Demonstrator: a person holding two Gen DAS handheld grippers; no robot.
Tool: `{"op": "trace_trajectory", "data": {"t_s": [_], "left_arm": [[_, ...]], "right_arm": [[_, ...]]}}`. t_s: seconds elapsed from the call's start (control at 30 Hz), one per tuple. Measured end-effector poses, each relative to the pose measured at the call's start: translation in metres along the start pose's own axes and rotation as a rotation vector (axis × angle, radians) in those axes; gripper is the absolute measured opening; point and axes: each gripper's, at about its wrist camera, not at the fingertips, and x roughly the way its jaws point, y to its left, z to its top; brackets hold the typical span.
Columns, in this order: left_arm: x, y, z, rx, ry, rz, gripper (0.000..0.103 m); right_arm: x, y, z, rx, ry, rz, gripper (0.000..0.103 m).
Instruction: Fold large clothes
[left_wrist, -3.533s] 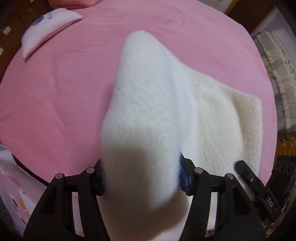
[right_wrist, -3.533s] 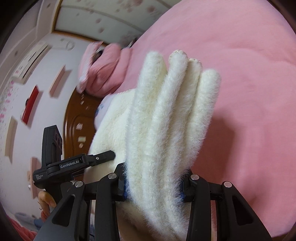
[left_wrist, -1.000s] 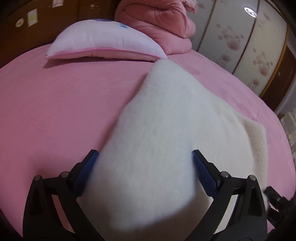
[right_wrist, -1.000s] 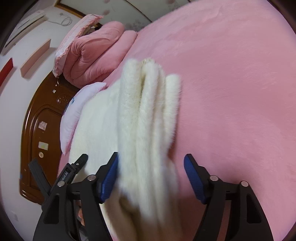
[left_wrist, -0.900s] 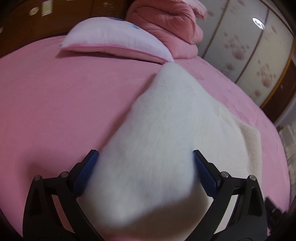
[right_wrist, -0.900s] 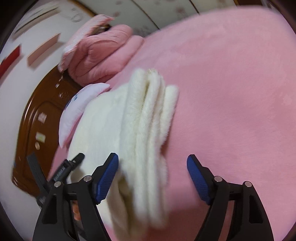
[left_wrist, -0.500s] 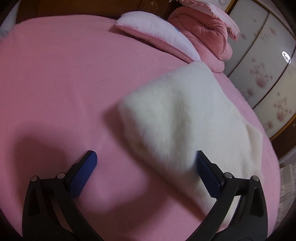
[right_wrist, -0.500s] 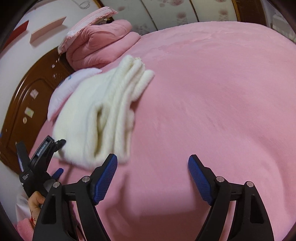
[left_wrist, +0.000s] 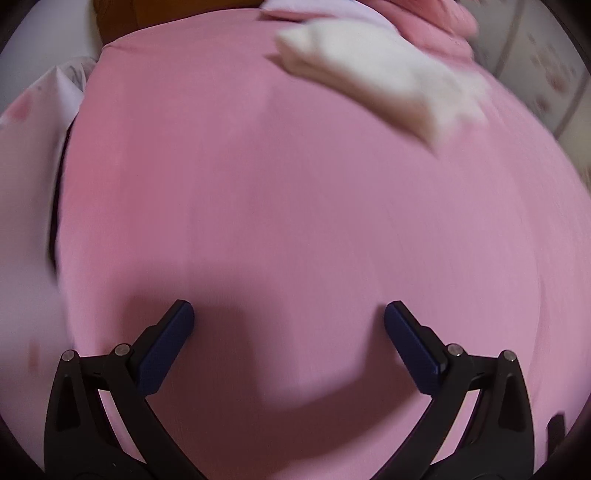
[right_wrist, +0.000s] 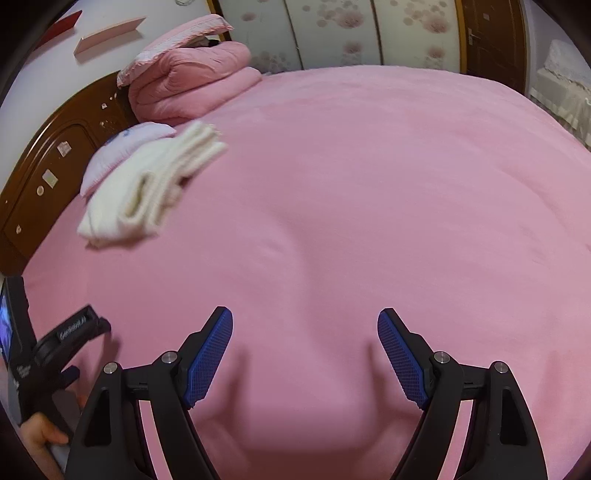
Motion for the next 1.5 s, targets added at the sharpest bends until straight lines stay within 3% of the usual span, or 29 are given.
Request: {"op": "trace_trajectory", "data": {"t_s": [0.2,0.27,0.4,0.5,0.6,0.8,0.9,0.97,1.07,1.17,1.23,1.33,1.5], "left_arm": [[-0.083,-0.065,-0.131,0.225,0.105,-0.056,0.102],[-0.121,-0.093,-0.177,0.401,0.101,-0.092,0.102],[-0.186,-0.134,-0.240,0.642,0.123,-0.140,0.102],[-0.229,-0.160,-0.259,0.747,0.144,-0.192,0.102],[-0.268,-0.186,-0.244,0.810,0.173,-0.243,0.102],[-0.334,-0.210,-0.212,0.824,0.137,-0.308,0.102],[-0.360,-0.207,-0.189,0.888,0.064,-0.347,0.101],[-0.379,-0.200,-0.181,0.912,0.022,-0.369,0.101],[-0.395,-0.192,-0.172,0.900,0.034,-0.389,0.101],[-0.397,-0.186,-0.160,0.859,0.022,-0.355,0.101],[-0.399,-0.187,-0.153,0.840,0.037,-0.334,0.101],[-0.408,-0.187,-0.137,0.804,0.048,-0.384,0.101],[-0.436,-0.186,-0.130,0.846,-0.023,-0.404,0.101]], "right_arm": [[-0.095,-0.143,-0.054,-0.002,0.008,-0.143,0.082],[-0.127,-0.185,-0.067,0.032,0.009,-0.196,0.082],[-0.188,-0.249,-0.089,0.128,0.032,-0.261,0.082],[-0.226,-0.277,-0.099,0.187,0.058,-0.272,0.082],[-0.268,-0.299,-0.104,0.238,0.083,-0.264,0.082],[-0.320,-0.306,-0.095,0.305,0.119,-0.247,0.087],[-0.330,-0.303,-0.094,0.307,0.159,-0.231,0.088],[-0.327,-0.289,-0.090,0.307,0.197,-0.225,0.088],[-0.331,-0.280,-0.085,0.309,0.245,-0.206,0.088],[-0.336,-0.258,-0.073,0.316,0.260,-0.182,0.089],[-0.342,-0.247,-0.063,0.290,0.249,-0.183,0.089],[-0.350,-0.227,-0.051,0.232,0.218,-0.210,0.090],[-0.362,-0.198,-0.034,0.177,0.183,-0.217,0.090]]}}
